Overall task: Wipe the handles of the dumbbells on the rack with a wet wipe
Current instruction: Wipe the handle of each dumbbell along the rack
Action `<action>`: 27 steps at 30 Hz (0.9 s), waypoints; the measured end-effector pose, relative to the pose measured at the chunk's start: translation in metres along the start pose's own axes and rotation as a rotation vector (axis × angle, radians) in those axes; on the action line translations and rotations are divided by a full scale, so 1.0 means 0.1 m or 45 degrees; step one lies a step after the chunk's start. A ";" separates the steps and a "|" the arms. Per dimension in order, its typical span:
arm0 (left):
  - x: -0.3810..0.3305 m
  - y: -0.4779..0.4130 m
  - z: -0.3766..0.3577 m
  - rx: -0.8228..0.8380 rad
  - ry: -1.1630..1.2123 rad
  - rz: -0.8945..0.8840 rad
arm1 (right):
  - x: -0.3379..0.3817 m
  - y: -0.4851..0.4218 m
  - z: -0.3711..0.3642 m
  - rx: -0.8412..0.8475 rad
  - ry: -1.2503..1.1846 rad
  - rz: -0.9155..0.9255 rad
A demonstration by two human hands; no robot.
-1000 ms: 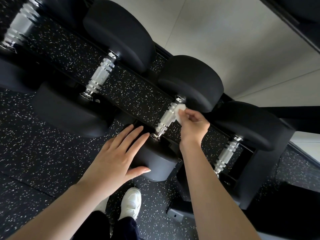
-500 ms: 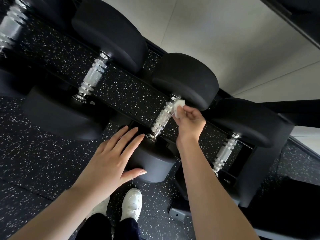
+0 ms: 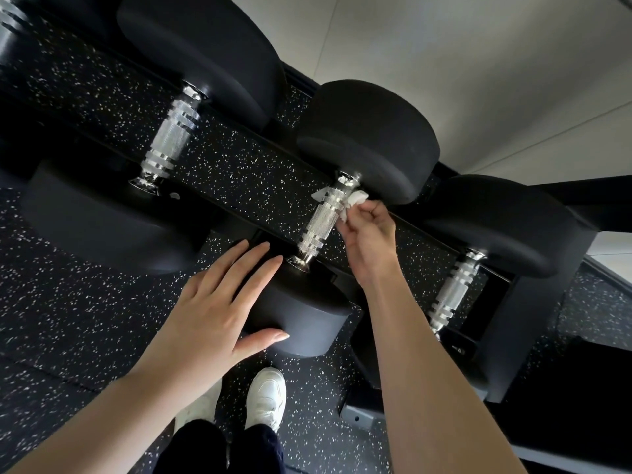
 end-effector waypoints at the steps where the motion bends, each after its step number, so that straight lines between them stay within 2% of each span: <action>1: 0.00 0.00 0.00 0.001 -0.001 0.002 | 0.00 0.01 0.01 0.024 0.020 -0.007; 14: -0.01 0.01 0.02 -0.010 -0.001 0.000 | -0.09 0.05 0.05 0.134 0.293 -0.026; 27: -0.01 0.01 0.01 -0.017 -0.016 0.010 | -0.34 0.26 0.05 0.298 0.476 -0.290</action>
Point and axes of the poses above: each hand's wrist, its own y-axis away from the middle knuckle, its own z-axis out of the back of the hand, x = y × z, the point moved 8 cm from there along -y, towards the middle knuckle, and after that the axes turned 3 degrees about z, right-handed, at the moved point
